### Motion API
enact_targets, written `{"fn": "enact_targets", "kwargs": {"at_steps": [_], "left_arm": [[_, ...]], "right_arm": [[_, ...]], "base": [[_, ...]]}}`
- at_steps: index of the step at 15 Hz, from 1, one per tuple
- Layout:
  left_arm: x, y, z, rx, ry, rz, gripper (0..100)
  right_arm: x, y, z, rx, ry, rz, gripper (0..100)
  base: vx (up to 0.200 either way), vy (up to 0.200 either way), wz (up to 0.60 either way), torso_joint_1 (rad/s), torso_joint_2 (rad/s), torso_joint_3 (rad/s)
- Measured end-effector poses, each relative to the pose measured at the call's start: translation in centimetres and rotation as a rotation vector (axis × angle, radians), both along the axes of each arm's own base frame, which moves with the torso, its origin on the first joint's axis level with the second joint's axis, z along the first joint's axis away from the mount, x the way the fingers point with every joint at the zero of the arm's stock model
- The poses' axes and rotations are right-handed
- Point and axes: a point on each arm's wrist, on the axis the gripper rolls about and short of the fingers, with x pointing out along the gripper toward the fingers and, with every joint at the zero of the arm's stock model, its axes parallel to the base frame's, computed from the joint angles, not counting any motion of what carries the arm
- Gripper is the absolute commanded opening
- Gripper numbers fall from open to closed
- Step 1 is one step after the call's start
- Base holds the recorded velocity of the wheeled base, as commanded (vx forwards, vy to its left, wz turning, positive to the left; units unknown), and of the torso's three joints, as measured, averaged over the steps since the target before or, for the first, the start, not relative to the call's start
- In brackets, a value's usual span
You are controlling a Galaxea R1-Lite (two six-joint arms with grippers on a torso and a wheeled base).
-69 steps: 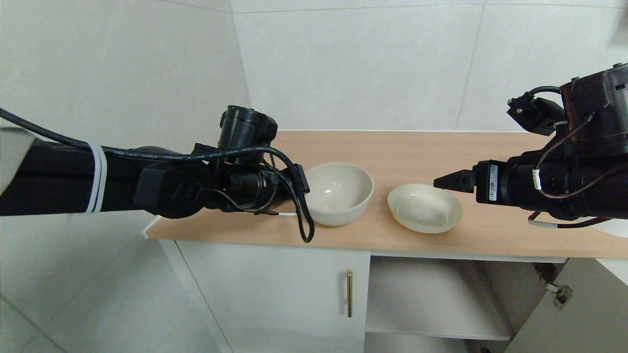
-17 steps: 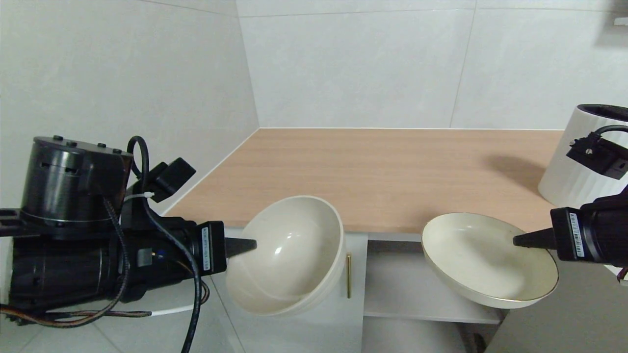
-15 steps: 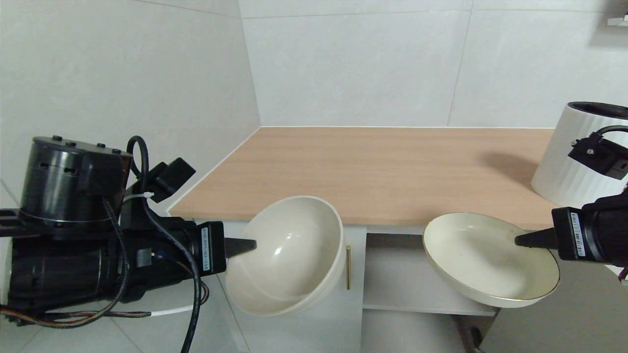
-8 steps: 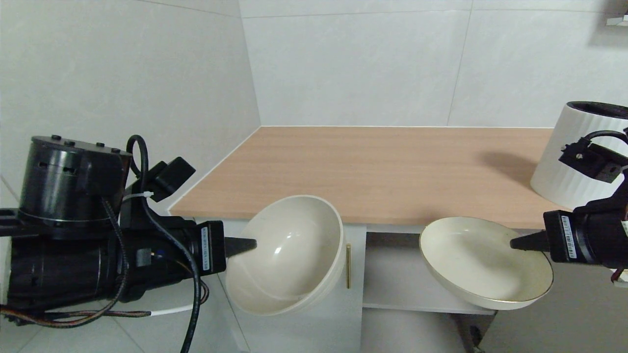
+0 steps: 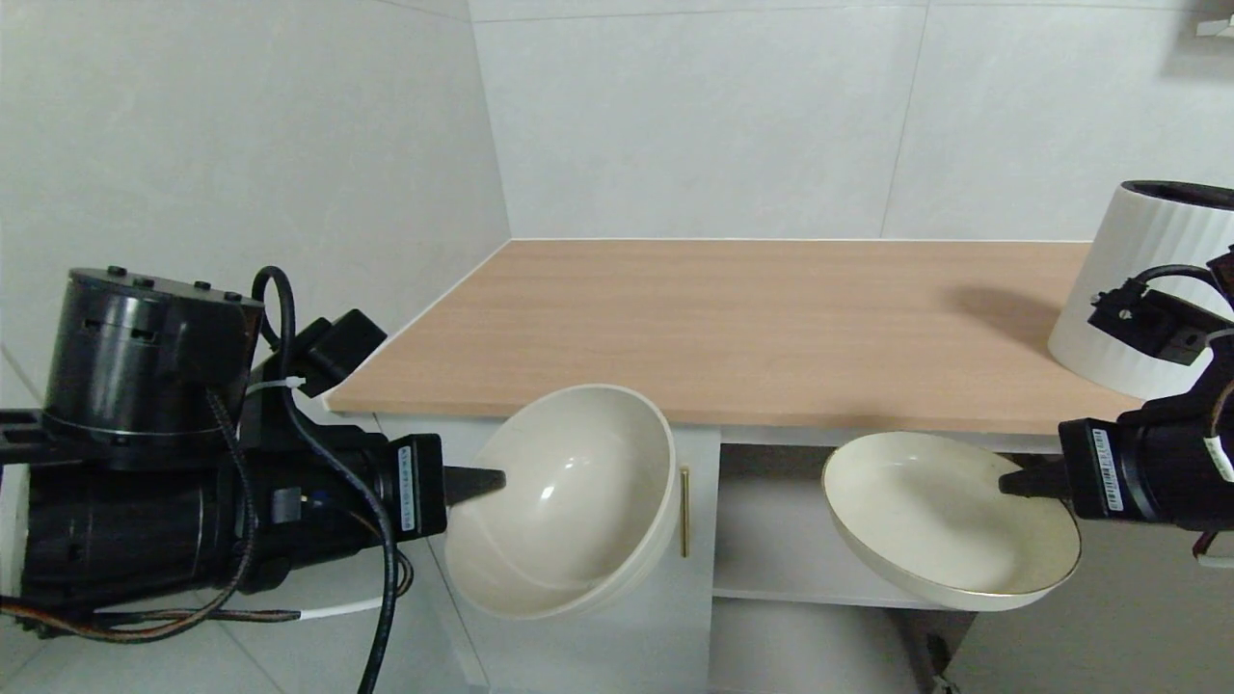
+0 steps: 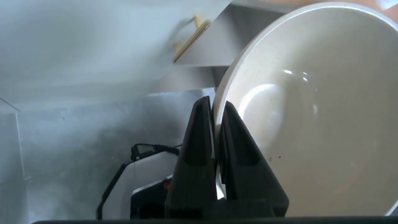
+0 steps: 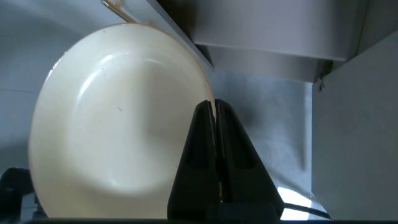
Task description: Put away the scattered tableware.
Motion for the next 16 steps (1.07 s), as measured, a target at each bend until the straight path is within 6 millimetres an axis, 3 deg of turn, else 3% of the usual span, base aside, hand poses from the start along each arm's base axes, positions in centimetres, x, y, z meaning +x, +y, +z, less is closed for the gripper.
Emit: {"fn": "enact_targets", "kwargs": {"at_steps": [11,16], "left_arm": [[0.02,-0.01,-0.03,0.0,0.002,0.001,0],[0.05,-0.01,-0.05,0.001,0.002,0.001,0]], "right_arm": [[0.15,0.07,-0.4,-0.017,-0.001,0.016,0],[0.36,0.17,-0.81,-0.021,-0.001,0.021,0]], "base": [[0.0,0.0,0.0,-0.139,0.46,0.319],[0.0,0.0,0.0,-0.017,0.1,0.071]]}}
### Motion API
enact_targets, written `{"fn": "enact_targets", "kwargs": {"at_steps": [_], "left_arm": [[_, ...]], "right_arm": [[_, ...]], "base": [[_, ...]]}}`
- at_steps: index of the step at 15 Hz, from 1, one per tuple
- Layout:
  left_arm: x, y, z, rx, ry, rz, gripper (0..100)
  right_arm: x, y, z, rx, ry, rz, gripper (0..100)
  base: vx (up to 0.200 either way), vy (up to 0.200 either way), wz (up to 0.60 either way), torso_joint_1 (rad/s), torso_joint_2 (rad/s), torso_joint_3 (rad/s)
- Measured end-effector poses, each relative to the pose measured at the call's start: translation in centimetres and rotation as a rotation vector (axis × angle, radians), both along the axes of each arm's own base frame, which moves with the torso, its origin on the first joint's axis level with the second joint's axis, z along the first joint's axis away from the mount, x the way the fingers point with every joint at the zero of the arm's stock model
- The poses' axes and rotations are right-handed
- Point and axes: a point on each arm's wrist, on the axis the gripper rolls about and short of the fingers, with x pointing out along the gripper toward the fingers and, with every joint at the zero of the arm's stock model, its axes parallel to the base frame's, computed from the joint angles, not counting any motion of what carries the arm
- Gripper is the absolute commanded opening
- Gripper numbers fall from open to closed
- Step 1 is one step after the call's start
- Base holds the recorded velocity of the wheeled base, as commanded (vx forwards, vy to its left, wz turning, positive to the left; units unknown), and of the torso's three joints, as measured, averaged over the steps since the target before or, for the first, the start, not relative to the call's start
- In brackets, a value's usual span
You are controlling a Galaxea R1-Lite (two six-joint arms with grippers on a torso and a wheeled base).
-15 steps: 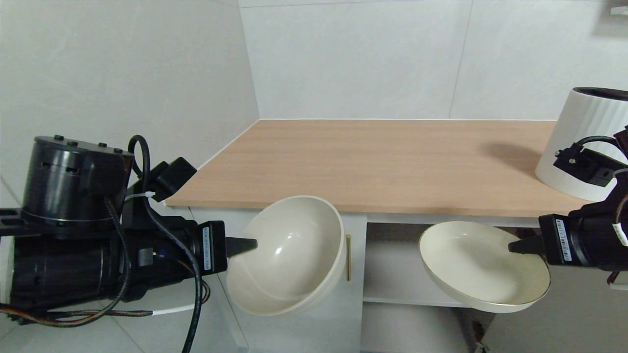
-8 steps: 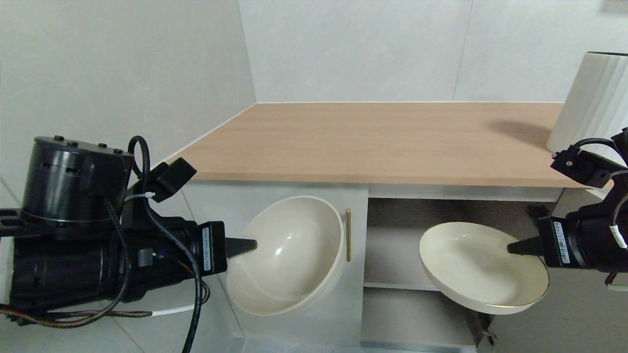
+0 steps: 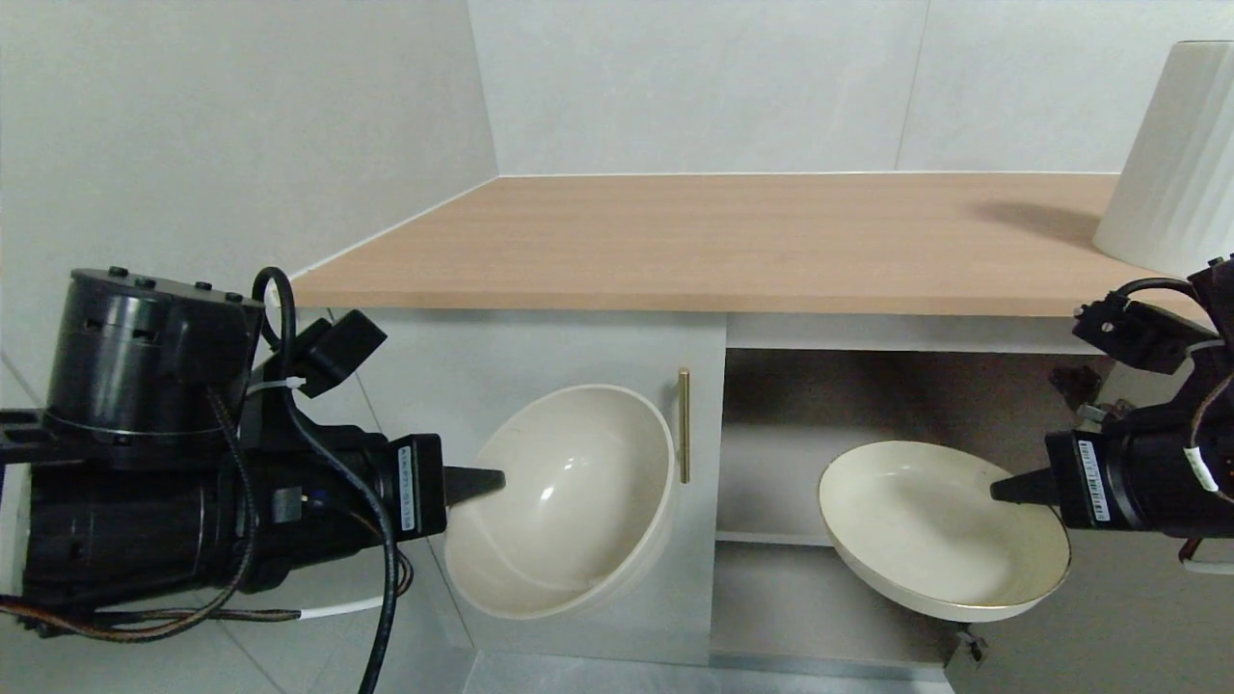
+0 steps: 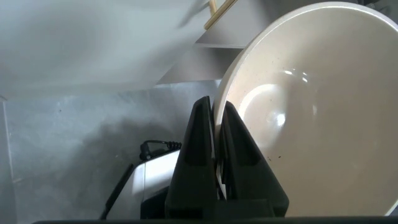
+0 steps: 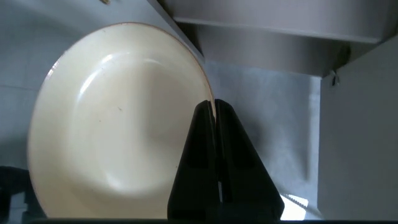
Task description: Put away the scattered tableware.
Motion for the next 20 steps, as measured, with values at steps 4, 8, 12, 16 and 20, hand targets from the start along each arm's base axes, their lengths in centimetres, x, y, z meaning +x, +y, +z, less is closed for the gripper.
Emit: {"fn": "enact_targets", "kwargs": {"at_steps": [4,8,12,16,20], "left_arm": [[0.1,-0.1,-0.2,0.005,0.007,-0.002,0],[0.6,-0.4,-0.9,0.021,0.034,0.002,0],[0.9,-0.5,-1.3,0.029,0.048,0.002,0],[1.1,-0.6,-1.4,0.032,0.054,0.004,0],[1.2,-0.7,-1.6,0.037,0.062,0.005,0]], "right_arm": [[0.7,0.4,-0.6,-0.018,0.002,0.017,0],[3.8,1.8,-3.5,-0.022,0.015,0.014,0],[7.4,3.4,-9.2,-0.019,0.007,0.006,0],[10.5,3.7,-13.9,-0.026,0.02,-0.071,0],[14.2,2.6,-17.9,0.004,-0.039,-0.198,0]], "base": [[0.0,0.0,0.0,0.0,0.0,0.0],[0.0,0.0,0.0,0.0,0.0,0.0],[0.0,0.0,0.0,0.0,0.0,0.0],[0.0,0.0,0.0,0.0,0.0,0.0],[0.0,0.0,0.0,0.0,0.0,0.0]]}}
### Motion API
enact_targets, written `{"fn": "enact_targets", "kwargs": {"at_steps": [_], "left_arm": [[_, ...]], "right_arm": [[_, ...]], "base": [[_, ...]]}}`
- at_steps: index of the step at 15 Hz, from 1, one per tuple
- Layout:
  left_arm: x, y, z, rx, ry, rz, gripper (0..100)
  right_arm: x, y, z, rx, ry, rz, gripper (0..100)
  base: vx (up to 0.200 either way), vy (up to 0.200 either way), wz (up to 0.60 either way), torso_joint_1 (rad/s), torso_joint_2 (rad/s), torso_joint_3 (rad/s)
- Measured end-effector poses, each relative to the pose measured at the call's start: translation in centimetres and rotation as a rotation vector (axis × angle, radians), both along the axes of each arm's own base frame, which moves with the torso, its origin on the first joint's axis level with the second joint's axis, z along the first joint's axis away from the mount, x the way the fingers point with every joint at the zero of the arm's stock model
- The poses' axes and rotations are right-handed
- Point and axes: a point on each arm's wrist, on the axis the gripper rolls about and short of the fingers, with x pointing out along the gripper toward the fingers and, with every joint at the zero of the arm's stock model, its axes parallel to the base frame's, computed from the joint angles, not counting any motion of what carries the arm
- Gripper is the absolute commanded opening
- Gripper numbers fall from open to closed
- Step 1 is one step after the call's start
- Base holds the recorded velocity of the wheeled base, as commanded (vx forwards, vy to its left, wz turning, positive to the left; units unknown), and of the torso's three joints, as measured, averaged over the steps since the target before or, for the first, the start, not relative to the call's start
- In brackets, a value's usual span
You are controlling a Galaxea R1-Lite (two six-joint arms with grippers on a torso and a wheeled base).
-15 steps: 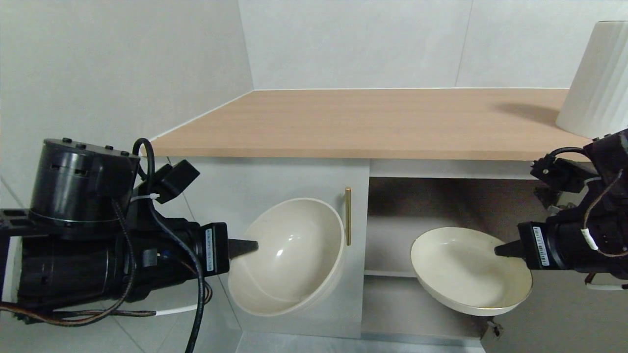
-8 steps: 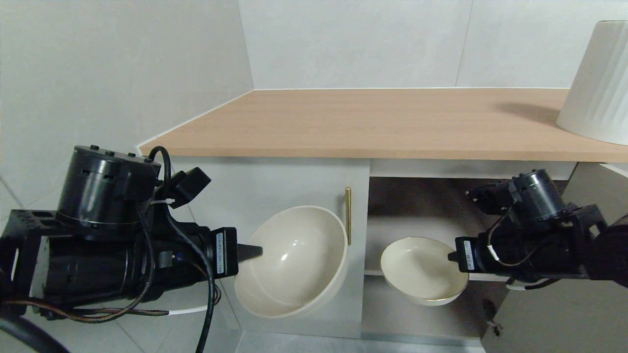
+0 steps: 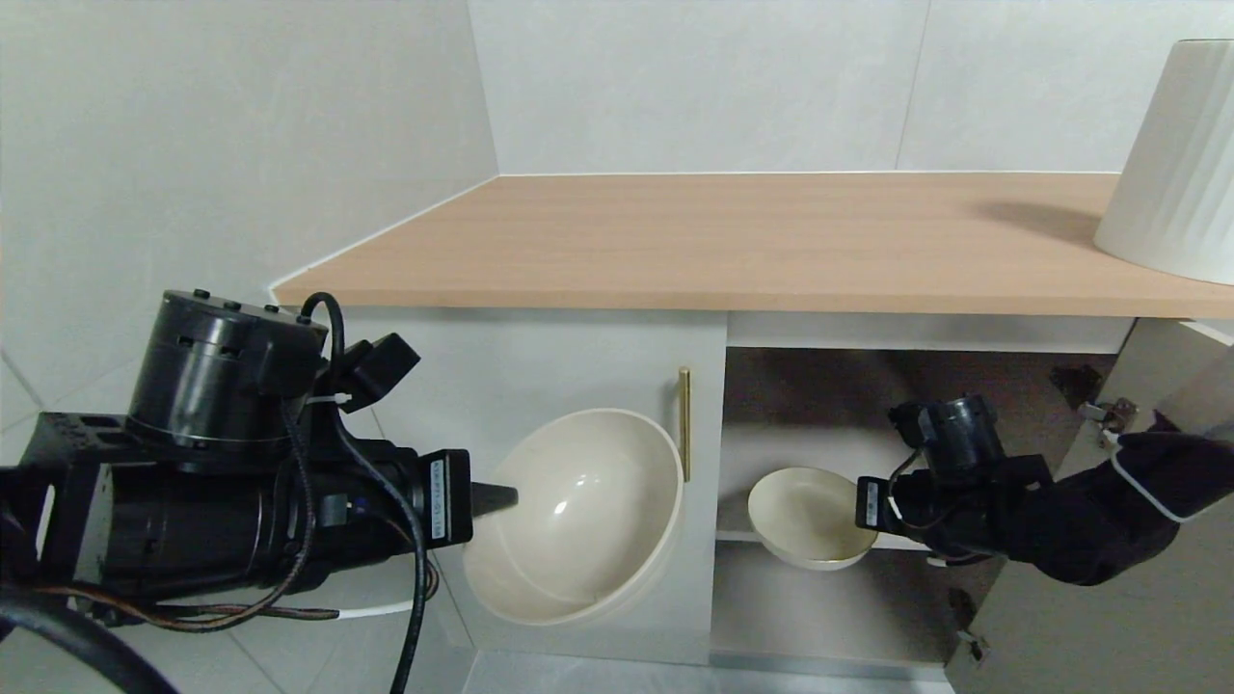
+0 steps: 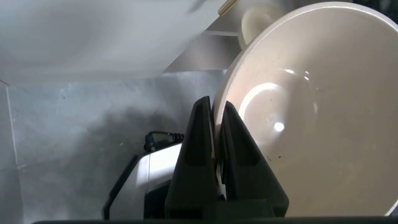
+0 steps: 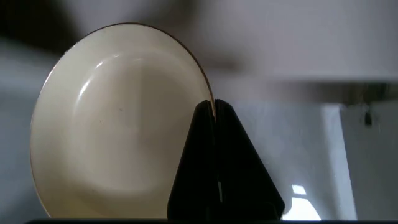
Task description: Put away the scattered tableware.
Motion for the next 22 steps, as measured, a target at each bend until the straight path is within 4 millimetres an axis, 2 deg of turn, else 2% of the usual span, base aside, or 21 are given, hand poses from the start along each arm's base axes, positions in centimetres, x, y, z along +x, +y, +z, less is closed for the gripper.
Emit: {"fn": "enact_targets", "kwargs": {"at_steps": [4,7,13,22], "left_arm": [[0.2,-0.2,-0.5,0.015,0.018,-0.002,0],[0.5,-0.4,-0.9,0.034,0.024,0.016,0],[0.8,-0.6,-1.3,0.043,0.038,0.016,0],[0.8,-0.7,-1.4,0.044,0.041,0.01,0]], "right_arm": [[2.4,-0.8,-3.4,-0.03,-0.029,-0.133,0],[3.9,-1.6,-4.7,-0.052,-0.031,-0.217,0],[6.3,-2.5,-6.2,-0.091,-0.061,-0.329,0],[8.4,-3.1,-7.9,-0.095,-0.062,-0.359,0]], "base": [[0.0,0.0,0.0,0.0,0.0,0.0],[0.0,0.0,0.0,0.0,0.0,0.0],[0.0,0.0,0.0,0.0,0.0,0.0],[0.0,0.0,0.0,0.0,0.0,0.0]]}}
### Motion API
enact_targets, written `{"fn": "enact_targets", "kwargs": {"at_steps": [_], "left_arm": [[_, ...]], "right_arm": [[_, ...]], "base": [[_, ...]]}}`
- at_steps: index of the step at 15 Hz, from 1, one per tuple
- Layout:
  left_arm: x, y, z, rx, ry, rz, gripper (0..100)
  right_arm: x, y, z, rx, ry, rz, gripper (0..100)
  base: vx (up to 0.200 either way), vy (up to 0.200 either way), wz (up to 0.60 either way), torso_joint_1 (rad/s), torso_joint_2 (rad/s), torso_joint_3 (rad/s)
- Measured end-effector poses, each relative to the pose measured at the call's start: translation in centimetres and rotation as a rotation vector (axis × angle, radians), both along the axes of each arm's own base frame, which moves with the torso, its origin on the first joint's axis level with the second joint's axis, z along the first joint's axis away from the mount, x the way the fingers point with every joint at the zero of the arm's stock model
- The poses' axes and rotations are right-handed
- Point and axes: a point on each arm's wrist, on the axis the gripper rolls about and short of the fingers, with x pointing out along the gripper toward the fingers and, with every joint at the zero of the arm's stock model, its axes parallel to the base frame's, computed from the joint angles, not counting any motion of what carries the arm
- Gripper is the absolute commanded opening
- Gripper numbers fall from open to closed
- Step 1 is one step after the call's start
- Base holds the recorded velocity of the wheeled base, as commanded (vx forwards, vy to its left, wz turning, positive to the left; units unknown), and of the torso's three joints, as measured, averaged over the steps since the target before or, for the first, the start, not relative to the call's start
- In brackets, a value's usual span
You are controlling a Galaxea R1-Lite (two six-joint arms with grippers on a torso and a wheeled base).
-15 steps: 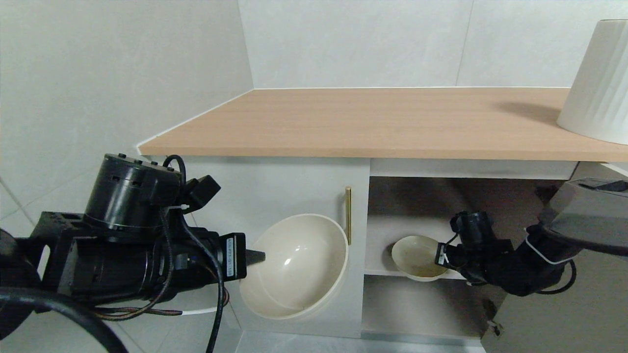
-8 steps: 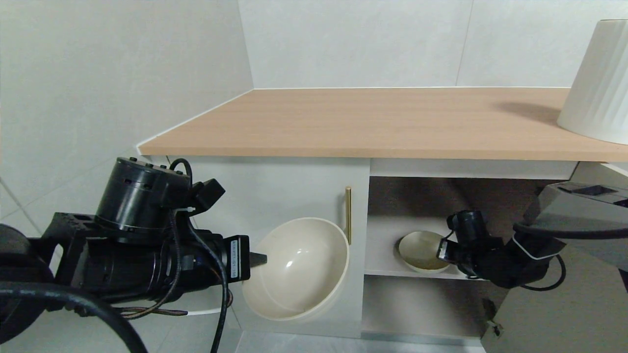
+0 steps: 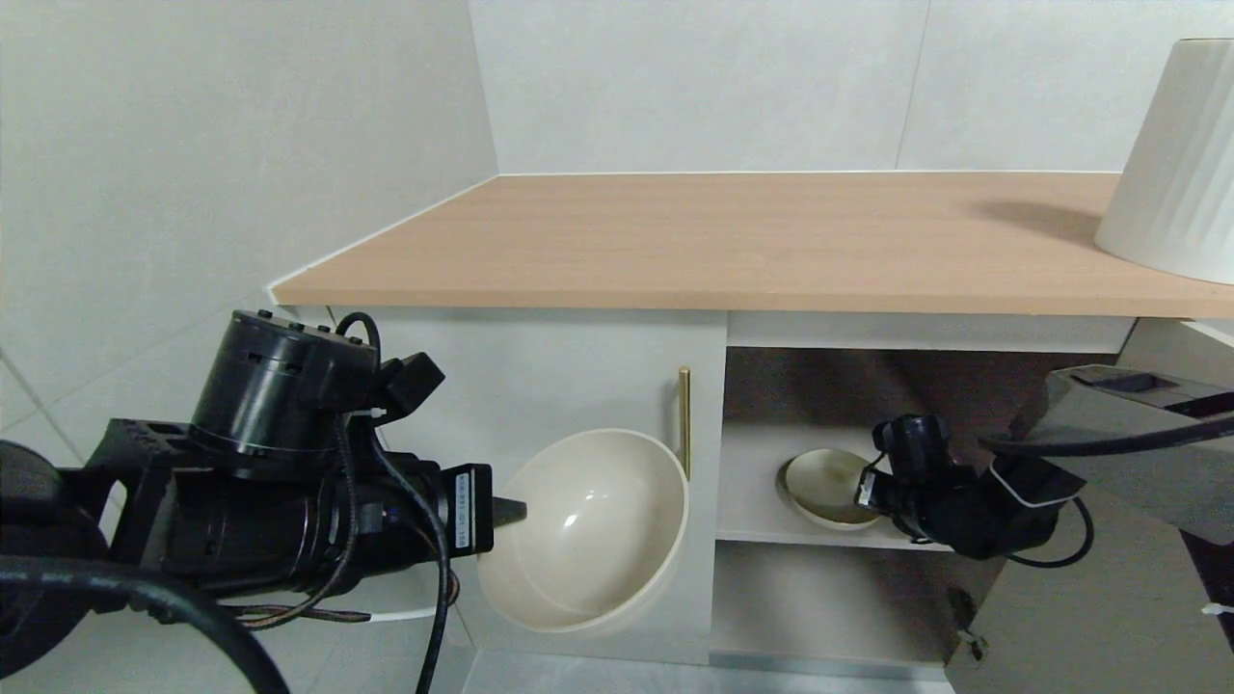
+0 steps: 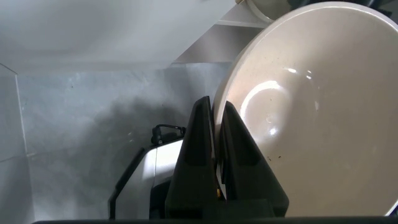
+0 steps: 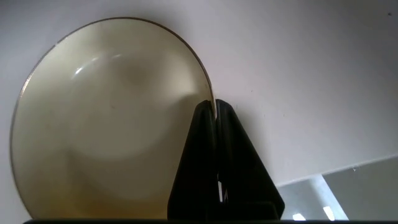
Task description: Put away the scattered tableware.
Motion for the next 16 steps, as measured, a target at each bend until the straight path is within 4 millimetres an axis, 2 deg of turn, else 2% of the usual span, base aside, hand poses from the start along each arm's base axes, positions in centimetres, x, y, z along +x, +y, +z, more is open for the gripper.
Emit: {"fn": "enact_targets", "kwargs": {"at_steps": [7,8,13,16], "left_arm": [[0.0,-0.2,-0.1,0.003,0.004,-0.005,0],[0.0,-0.2,-0.1,0.003,0.004,-0.007,0],[-0.1,-0.3,-0.1,0.009,-0.002,-0.004,0],[-0.3,-0.8,0.1,0.034,-0.029,0.004,0]], "right_arm": [[0.6,-0.1,0.1,0.003,-0.021,-0.007,0],[0.7,-0.1,0.1,0.004,-0.023,-0.007,100],[0.8,-0.1,0.3,0.008,-0.031,-0.01,100],[0.3,0.0,1.6,0.009,-0.056,-0.032,100]], "base": [[0.0,0.0,0.0,0.0,0.0,0.0],[0.0,0.0,0.0,0.0,0.0,0.0],[0.0,0.0,0.0,0.0,0.0,0.0],[0.0,0.0,0.0,0.0,0.0,0.0]]}}
